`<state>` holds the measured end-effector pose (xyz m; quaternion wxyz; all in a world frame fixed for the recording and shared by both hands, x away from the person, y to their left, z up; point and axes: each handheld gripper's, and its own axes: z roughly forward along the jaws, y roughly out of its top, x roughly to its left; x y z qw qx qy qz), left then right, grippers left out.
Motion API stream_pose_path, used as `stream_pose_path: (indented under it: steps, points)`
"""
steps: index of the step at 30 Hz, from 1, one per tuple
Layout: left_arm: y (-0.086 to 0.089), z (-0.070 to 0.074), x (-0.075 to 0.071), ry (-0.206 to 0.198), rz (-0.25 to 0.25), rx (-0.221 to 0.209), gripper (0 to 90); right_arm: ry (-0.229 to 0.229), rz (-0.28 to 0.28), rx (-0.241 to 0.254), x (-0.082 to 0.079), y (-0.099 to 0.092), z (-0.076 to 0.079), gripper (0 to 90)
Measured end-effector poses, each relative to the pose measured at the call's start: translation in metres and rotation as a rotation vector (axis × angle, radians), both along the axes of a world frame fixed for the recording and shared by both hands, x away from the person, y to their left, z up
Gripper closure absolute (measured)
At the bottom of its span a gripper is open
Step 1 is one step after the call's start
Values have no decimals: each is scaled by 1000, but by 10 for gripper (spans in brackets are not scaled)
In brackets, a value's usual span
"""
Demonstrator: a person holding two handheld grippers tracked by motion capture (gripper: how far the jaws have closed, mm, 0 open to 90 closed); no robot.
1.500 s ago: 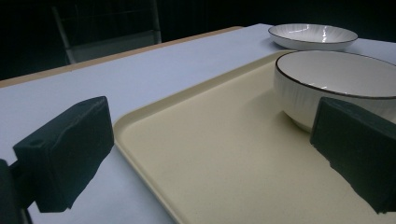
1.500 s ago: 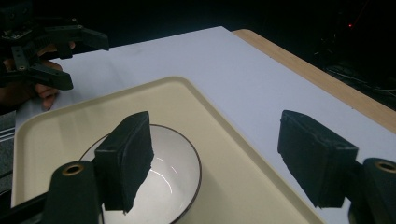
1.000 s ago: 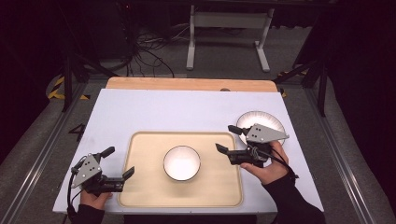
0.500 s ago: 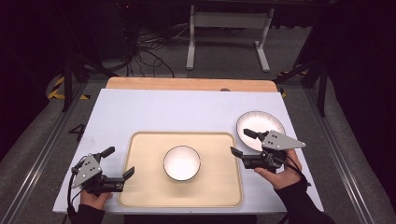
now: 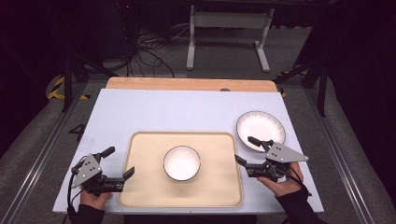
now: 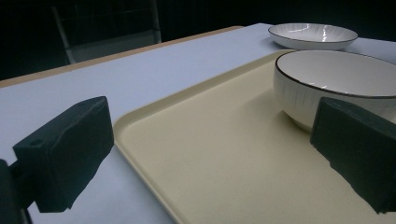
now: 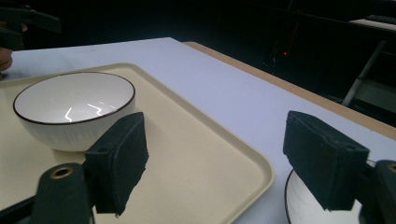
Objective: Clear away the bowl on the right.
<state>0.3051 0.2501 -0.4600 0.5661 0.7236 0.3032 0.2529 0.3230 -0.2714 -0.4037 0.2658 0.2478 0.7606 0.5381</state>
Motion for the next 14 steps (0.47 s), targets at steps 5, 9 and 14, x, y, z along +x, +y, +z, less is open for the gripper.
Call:
stream_pose_path:
  steps: [5, 9, 14]
  points:
    - [0, 0, 0, 0, -2, -1, 3, -41, -23, -14, -5, -1, -13, 218]
    - [0, 0, 0, -1, -3, -1, 3, -53, -45, -24, -5, -3, -22, 212]
    - [1, 0, 0, -1, -5, -3, 3, -14, -57, -23, -1, -6, -31, 208]
